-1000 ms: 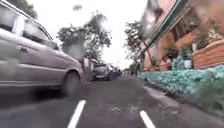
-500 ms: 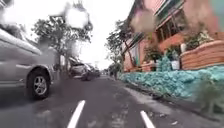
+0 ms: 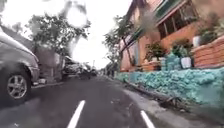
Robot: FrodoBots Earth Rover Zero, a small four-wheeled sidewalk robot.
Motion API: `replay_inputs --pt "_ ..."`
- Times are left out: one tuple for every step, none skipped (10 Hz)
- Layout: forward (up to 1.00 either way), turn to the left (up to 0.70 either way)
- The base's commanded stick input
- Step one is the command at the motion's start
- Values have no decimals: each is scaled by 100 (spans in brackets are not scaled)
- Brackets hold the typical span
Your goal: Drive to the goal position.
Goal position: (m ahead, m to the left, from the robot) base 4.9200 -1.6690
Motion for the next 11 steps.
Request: replay_inputs --pt "100 0" --pt "100 0" --pt "100 1" --pt "100 6" --pt "100 1" --pt "100 0" --pt "100 0" --pt "100 0" --pt "100 0" --pt "100 0" --pt "100 0"
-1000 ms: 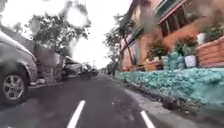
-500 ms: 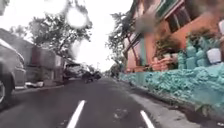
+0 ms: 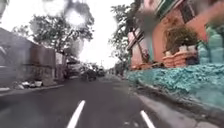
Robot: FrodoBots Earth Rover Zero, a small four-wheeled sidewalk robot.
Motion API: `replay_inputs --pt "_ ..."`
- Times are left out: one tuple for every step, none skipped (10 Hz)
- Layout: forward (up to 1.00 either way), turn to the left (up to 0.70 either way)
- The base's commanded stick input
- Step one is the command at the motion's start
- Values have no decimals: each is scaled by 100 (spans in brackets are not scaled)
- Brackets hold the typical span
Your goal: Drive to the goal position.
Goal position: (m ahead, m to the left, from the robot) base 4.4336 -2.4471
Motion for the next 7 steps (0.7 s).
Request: replay_inputs --pt "100 0" --pt "100 0" --pt "100 0" --pt "100 5" --pt "100 6" --pt "100 0" --pt "100 8"
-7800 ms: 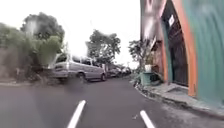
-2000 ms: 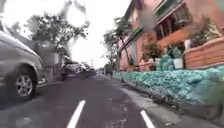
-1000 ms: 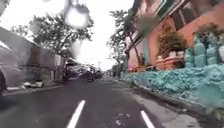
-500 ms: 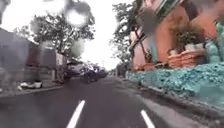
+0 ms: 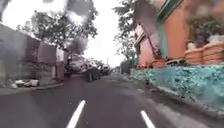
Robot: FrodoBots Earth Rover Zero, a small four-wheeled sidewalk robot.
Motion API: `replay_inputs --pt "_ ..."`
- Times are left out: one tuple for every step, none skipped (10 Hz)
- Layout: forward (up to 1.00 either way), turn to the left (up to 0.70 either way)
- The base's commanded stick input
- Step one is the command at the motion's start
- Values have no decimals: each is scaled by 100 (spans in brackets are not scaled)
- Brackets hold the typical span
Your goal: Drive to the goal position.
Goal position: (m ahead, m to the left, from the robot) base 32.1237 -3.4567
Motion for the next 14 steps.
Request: replay_inputs --pt "100 11" --pt "100 6" --pt "100 -11" --pt "100 -34" --pt "100 -40" --pt "100 -38" --pt "100 -15" --pt "100 0" --pt "100 0" --pt "100 2" --pt "100 0" --pt "100 0" --pt "100 0" --pt "100 0"
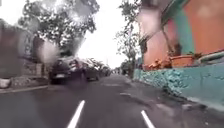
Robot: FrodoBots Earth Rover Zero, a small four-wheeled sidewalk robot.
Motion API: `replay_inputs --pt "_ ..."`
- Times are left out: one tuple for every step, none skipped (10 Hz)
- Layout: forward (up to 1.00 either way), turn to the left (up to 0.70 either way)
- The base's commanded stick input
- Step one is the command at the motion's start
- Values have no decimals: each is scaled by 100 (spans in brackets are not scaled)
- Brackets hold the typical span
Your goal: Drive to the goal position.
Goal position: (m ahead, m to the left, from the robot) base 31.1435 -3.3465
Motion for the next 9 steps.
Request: replay_inputs --pt "100 0" --pt "100 0" --pt "100 0" --pt "100 0" --pt "100 0" --pt "100 0" --pt "100 0" --pt "100 0" --pt "100 0"
